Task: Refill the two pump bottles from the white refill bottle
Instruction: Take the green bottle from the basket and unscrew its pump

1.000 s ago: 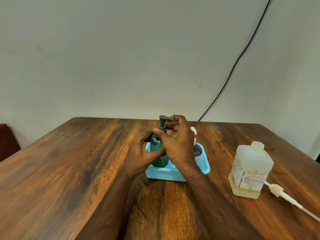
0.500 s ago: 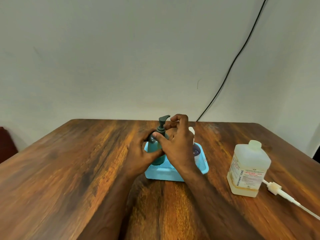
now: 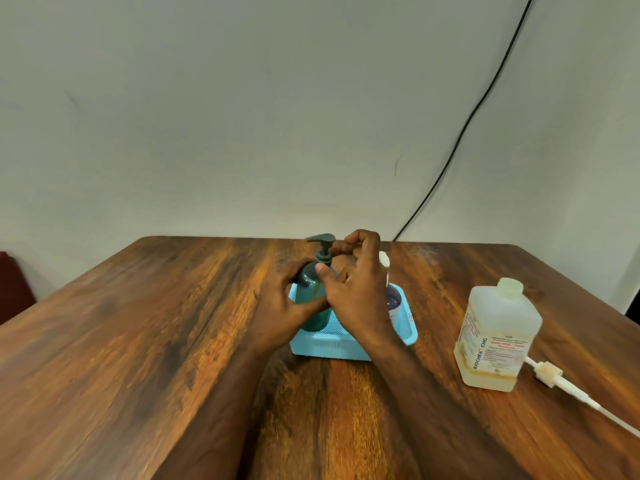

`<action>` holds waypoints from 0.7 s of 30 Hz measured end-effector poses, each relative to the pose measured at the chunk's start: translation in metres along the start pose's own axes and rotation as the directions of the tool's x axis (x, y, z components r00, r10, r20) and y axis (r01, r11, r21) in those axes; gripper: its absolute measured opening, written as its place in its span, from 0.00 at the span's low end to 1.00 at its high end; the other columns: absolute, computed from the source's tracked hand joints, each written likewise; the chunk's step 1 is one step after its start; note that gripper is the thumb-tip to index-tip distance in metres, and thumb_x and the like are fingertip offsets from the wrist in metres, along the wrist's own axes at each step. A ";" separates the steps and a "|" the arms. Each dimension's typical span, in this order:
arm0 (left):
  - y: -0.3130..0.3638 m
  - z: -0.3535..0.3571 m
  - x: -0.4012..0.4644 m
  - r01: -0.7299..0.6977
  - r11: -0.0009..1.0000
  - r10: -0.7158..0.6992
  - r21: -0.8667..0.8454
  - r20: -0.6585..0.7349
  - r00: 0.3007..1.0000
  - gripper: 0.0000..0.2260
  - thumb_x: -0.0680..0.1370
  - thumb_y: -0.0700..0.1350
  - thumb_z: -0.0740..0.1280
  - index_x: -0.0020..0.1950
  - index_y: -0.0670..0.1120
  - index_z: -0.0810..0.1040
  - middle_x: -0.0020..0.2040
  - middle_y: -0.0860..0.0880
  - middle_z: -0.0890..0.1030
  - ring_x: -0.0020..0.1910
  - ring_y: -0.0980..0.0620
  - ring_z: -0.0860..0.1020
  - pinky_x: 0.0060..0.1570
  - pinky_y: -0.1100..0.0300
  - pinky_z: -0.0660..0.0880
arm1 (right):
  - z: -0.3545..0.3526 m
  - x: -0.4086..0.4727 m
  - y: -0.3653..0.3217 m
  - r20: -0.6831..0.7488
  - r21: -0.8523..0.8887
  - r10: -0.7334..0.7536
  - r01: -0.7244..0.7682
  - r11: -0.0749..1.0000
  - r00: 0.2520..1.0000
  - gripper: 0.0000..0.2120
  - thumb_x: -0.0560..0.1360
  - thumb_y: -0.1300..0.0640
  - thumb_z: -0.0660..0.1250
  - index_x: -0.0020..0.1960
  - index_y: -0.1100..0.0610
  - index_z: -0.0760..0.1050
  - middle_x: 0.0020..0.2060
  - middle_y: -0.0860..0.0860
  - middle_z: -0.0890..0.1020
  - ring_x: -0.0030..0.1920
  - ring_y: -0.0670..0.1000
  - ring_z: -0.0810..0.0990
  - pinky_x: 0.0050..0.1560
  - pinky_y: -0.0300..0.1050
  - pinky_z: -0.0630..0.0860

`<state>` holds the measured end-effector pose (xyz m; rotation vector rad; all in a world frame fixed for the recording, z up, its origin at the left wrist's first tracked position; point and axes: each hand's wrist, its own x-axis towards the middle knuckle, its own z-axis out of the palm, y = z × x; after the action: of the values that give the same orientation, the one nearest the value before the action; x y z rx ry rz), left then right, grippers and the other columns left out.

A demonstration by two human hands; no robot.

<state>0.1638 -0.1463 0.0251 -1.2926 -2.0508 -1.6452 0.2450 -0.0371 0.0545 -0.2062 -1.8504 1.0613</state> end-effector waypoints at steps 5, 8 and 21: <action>-0.002 -0.001 0.000 0.007 1.000 -0.007 0.014 -0.004 1.000 0.24 0.66 0.59 0.74 0.61 0.66 0.73 0.55 0.71 0.78 0.56 0.64 0.77 0.54 0.73 0.73 | -0.002 -0.003 -0.001 0.004 -0.009 -0.022 0.022 1.000 1.000 0.23 0.73 0.64 0.72 0.60 0.48 0.65 0.53 0.46 0.80 0.56 0.42 0.80 0.53 0.34 0.78; -0.004 -0.001 -0.001 0.004 1.000 -0.004 0.024 0.000 1.000 0.23 0.67 0.59 0.75 0.61 0.66 0.74 0.56 0.68 0.79 0.57 0.62 0.78 0.57 0.62 0.77 | -0.004 -0.001 -0.004 -0.017 -0.042 -0.015 0.014 0.999 1.000 0.27 0.69 0.57 0.79 0.59 0.48 0.65 0.48 0.42 0.79 0.52 0.39 0.79 0.50 0.27 0.74; -0.005 0.001 0.000 0.041 0.999 -0.042 0.016 0.044 0.998 0.23 0.68 0.58 0.74 0.62 0.65 0.74 0.58 0.67 0.79 0.59 0.61 0.77 0.58 0.56 0.77 | -0.004 -0.001 -0.005 0.014 -0.080 0.042 -0.041 0.996 0.999 0.34 0.67 0.54 0.81 0.61 0.45 0.62 0.52 0.45 0.80 0.52 0.42 0.80 0.50 0.29 0.75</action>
<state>0.1606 -0.1458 0.0215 -1.3014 -2.1256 -1.6289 0.2502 -0.0385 0.0577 -0.2855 -1.9120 1.0208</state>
